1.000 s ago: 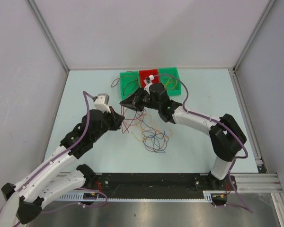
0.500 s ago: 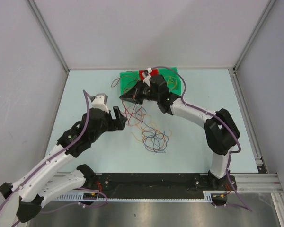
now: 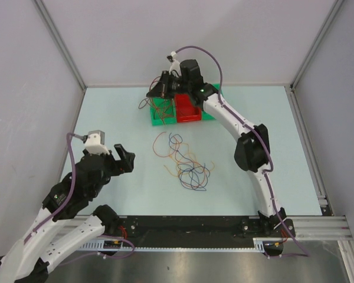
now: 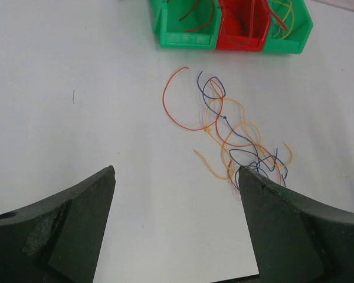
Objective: Untangle the cables
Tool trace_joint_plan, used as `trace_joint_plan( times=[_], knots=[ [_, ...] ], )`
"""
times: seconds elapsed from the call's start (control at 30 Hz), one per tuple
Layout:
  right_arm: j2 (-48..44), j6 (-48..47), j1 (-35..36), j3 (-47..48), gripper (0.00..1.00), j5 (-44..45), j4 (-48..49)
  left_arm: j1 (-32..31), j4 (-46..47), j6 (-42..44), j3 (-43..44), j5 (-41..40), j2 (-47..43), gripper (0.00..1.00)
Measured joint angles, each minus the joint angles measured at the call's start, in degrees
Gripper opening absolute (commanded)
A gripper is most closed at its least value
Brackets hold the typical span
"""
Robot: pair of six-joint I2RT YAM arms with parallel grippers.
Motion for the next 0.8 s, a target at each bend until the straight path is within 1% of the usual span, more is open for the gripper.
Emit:
trace_joint_plan(
  times=[0.1, 0.17, 0.3, 0.5, 0.8],
  knots=[
    [6.8, -6.64, -0.9, 10.6, 0.0, -0.39, -5.77, -0.02, -0.68, 0.42, -1.84, -0.07, -2.03, 0.89],
    [10.23, -9.88, -1.77, 15.08, 0.0, -0.98, -7.8, -0.02, -0.59, 0.83, -2.56, -0.04, -2.58, 0.89],
    [12.94, -13.6, -4.09, 15.76, 0.0, -3.54, -8.15, 0.0, 0.0, 1.81, -2.99, 0.26, -2.47, 0.87],
    [14.1, -16.83, -6.6, 15.56, 0.0, -8.04, -6.01, 0.74, 0.83, 2.64, -3.02, 1.09, -0.28, 0.87],
    [18.14, -16.94, -5.25, 16.79, 0.0, -14.62, 1.18, 3.37, 1.92, 3.52, -3.23, 2.54, -0.79, 0.86]
  ],
)
